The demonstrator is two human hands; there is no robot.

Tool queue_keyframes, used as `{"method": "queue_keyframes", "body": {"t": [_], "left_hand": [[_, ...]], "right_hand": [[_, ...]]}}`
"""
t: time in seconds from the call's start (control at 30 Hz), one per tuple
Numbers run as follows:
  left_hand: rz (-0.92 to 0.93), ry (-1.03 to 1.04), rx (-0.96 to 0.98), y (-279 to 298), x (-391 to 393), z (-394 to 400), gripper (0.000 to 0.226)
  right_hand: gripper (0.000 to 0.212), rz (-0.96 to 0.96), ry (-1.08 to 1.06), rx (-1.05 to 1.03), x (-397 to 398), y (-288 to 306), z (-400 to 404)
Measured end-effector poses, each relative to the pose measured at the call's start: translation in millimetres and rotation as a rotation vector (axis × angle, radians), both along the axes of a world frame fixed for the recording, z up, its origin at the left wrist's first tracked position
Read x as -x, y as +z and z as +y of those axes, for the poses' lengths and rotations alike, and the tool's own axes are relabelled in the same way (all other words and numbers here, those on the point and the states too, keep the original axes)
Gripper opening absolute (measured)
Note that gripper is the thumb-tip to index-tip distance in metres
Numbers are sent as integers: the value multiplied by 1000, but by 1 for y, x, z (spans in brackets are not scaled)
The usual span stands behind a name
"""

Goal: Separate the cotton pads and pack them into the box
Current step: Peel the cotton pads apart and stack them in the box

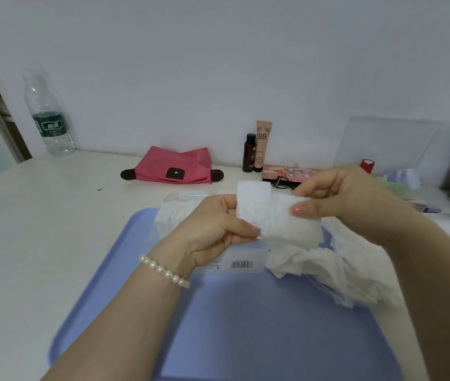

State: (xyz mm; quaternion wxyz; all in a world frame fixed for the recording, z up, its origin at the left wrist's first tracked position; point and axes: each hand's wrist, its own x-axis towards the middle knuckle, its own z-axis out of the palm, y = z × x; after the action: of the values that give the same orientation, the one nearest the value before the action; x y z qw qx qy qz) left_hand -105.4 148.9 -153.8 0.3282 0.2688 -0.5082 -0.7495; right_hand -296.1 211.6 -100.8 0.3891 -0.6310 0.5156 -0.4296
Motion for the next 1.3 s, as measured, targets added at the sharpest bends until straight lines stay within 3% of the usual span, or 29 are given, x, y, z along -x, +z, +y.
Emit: {"method": "queue_keyframes", "body": {"t": [0.1, 0.4, 0.6, 0.73, 0.87, 0.93, 1.0, 1.13, 1.2, 1.3], "left_hand": [[-15, -27, 24, -2, 1, 0, 41], [-52, -53, 68, -5, 1, -1, 42], [-4, -52, 32, -2, 1, 1, 38], [75, -28, -45, 1, 3, 0, 30], [55, 50, -49, -3, 7, 0, 20], [70, 91, -34, -4, 9, 0, 21], [112, 147, -31, -4, 10, -1, 21], [178, 224, -32, -3, 11, -3, 23], [193, 212, -29, -2, 11, 0, 25], [207, 163, -27, 1, 12, 2, 25]], "right_hand": [[17, 140, -57, -9, -11, -3, -2], [9, 209, -109, -13, -13, -6, -5], [20, 356, -204, 66, -16, -14, -11], [26, 415, -158, -7, -12, -16, -12], [5, 479, -132, -1, -12, -9, -8], [5, 475, -169, 9, -9, -5, -6], [3, 313, -237, 37, -5, -2, -4], [22, -393, -220, -11, -11, -5, -8], [32, -518, -203, -94, -24, -14, -13], [22, -502, -201, -146, -40, -26, -16]]}}
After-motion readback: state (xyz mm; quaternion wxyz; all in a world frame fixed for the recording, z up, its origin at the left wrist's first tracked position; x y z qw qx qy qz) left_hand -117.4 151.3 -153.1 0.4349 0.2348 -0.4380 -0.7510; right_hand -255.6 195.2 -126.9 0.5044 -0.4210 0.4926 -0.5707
